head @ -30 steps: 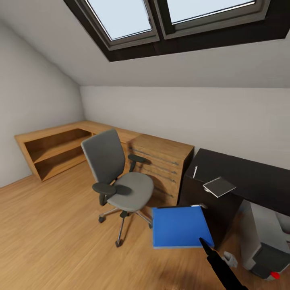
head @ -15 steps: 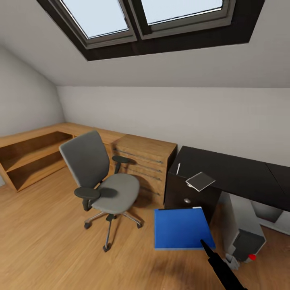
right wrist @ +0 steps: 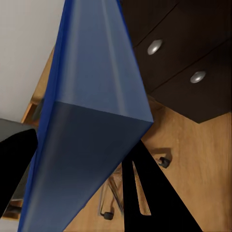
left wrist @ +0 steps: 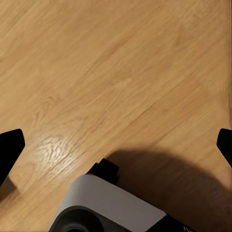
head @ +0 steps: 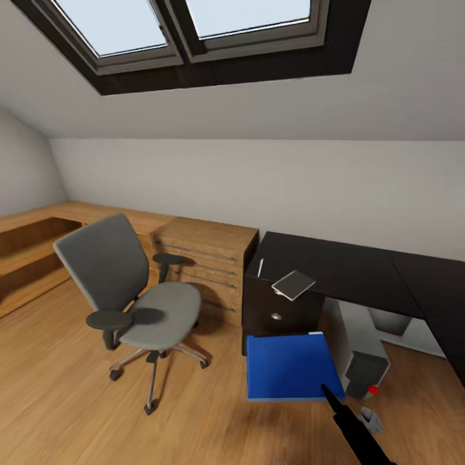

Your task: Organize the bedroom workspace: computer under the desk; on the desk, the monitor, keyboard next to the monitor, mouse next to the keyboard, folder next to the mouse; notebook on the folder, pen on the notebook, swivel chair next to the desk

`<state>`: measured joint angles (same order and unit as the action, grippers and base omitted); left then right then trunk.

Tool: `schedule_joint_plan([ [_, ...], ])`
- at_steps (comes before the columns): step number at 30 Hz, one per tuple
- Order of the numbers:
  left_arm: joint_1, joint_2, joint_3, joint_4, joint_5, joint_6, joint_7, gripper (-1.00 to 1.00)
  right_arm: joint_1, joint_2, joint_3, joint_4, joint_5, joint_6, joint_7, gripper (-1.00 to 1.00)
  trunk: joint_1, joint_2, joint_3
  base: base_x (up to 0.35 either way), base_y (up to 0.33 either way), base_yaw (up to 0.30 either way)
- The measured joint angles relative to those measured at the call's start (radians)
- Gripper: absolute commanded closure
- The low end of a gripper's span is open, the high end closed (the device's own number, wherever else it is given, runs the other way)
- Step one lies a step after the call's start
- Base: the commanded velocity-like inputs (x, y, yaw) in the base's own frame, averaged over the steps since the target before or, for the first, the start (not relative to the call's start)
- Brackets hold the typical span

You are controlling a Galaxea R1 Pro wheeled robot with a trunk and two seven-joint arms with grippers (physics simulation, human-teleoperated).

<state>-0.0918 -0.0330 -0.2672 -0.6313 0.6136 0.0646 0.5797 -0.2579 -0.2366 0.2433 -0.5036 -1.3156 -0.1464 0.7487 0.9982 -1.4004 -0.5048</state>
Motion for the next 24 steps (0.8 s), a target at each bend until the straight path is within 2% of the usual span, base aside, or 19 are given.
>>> schedule_joint_plan([
  [12, 0.000, -0.001, -0.005, 0.017, -0.002, -0.006, -0.003, -1.00, 0.000, 0.001, 0.003, 0.001, 0.001, -0.001, 0.000, 1.00, 0.000, 0.000, 0.000, 0.000, 0.000, -0.263],
  [24, 0.000, 0.000, -0.006, 0.040, -0.006, -0.040, -0.051, -1.00, 0.000, 0.002, 0.003, 0.001, 0.002, -0.002, 0.000, 1.00, 0.000, 0.000, 0.000, 0.000, 0.000, -0.263],
])
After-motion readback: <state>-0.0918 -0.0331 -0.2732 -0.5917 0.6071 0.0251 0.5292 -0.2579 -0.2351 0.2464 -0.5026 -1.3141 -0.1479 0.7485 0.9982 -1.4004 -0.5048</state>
